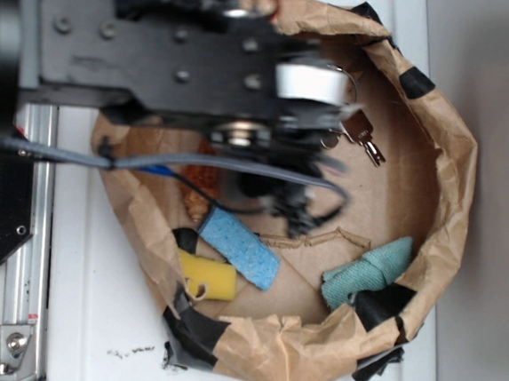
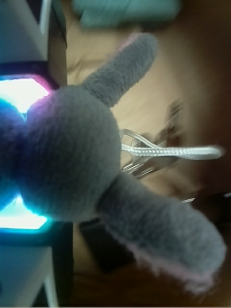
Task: Grab the gray animal.
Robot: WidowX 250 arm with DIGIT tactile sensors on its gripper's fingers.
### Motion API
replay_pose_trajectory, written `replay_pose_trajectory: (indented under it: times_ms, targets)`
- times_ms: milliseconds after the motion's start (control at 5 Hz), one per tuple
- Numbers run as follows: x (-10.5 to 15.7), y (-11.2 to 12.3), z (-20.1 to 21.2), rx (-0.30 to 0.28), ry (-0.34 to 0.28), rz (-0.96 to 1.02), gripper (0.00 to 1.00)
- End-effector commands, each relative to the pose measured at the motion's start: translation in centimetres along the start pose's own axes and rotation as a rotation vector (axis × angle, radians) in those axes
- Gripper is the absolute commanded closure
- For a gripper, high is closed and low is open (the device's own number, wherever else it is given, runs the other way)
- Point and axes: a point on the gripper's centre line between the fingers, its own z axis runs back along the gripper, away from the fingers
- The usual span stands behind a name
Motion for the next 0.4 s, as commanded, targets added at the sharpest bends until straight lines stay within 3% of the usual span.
replay_pose_trajectory:
  times_ms: [0, 200]
  targets:
    - [0.32, -5.79, 5.00, 0.006, -0.169, -0.285, 1.00]
    - [0.04, -5.32, 4.46, 0.014, -0.186, -0.284, 1.00]
